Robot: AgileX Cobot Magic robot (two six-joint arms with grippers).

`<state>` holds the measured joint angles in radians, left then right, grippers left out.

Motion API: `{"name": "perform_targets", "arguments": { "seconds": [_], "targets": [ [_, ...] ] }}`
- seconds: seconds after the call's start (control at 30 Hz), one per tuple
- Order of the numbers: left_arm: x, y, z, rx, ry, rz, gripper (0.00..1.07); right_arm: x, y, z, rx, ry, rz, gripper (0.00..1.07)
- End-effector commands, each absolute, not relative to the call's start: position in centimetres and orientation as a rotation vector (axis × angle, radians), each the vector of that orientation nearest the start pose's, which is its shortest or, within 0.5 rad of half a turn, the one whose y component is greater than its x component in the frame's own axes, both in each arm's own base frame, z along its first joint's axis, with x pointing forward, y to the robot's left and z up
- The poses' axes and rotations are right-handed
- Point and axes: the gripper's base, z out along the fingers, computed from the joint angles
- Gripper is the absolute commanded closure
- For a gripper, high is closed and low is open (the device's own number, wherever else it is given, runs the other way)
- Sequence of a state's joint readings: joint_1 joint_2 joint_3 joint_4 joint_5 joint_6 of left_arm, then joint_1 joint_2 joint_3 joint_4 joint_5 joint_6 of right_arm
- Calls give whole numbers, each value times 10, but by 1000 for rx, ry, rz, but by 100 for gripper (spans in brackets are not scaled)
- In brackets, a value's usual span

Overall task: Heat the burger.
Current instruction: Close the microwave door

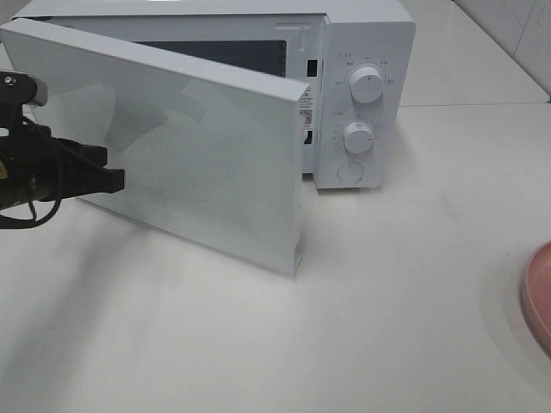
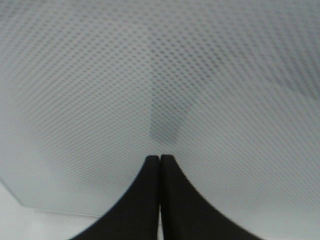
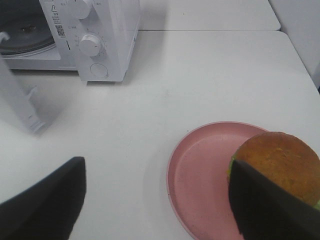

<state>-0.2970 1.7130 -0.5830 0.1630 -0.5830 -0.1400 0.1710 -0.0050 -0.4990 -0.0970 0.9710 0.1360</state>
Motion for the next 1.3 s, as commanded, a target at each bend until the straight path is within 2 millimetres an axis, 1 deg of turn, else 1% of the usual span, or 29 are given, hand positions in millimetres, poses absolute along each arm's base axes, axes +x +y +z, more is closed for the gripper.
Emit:
{"name": "perform_targets", "arguments": {
  "seconds": [0.03,0.07,0.13,0.3,0.37,0.47,0.5,0.67,0.73,0.83,1.0,1.07,1.1,1.2,1.23,1.27,1.3],
  "targets": [
    [296,-113,154,388,1983,-313,107,-5,-8,285,-35,1917,86,31],
    [296,-113,154,388,1983,-313,107,-5,-8,285,-35,1917,86,31],
    [302,-121,154,400,1972,-326,107,-5,-8,285,-35,1917,86,31],
    [308,-130,155,399,1962,-342,107,-5,-8,285,-35,1917,86,31],
    [312,-138,153,388,1967,-354,107,-5,-8,285,-35,1917,86,31],
    [315,-142,152,383,1972,-358,107,-5,-8,285,-35,1917,86,31],
    [318,-148,151,390,1979,-363,107,-5,-8,285,-35,1917,86,31],
    [328,-155,150,393,1985,-364,107,-5,-8,285,-35,1917,86,31],
    [337,-160,151,396,1982,-366,107,-5,-8,285,-35,1917,86,31],
    [340,-162,152,395,1975,-367,107,-5,-8,285,-35,1917,86,31],
    [354,-168,153,393,1977,-364,107,-5,-8,285,-35,1917,86,31],
    [356,-169,154,392,1974,-364,107,-5,-8,285,-35,1917,86,31],
    [359,-173,153,399,1975,-367,107,-5,-8,285,-35,1917,86,31],
    [362,-174,153,398,1972,-367,107,-5,-8,285,-35,1917,86,31],
    [364,-180,152,409,1965,-375,107,-5,-8,285,-35,1917,86,31],
    [364,-180,152,409,1965,-375,107,-5,-8,285,-35,1917,86,31],
    [368,-184,152,411,1960,-378,107,-5,-8,285,-35,1917,86,31]
  ]
}}
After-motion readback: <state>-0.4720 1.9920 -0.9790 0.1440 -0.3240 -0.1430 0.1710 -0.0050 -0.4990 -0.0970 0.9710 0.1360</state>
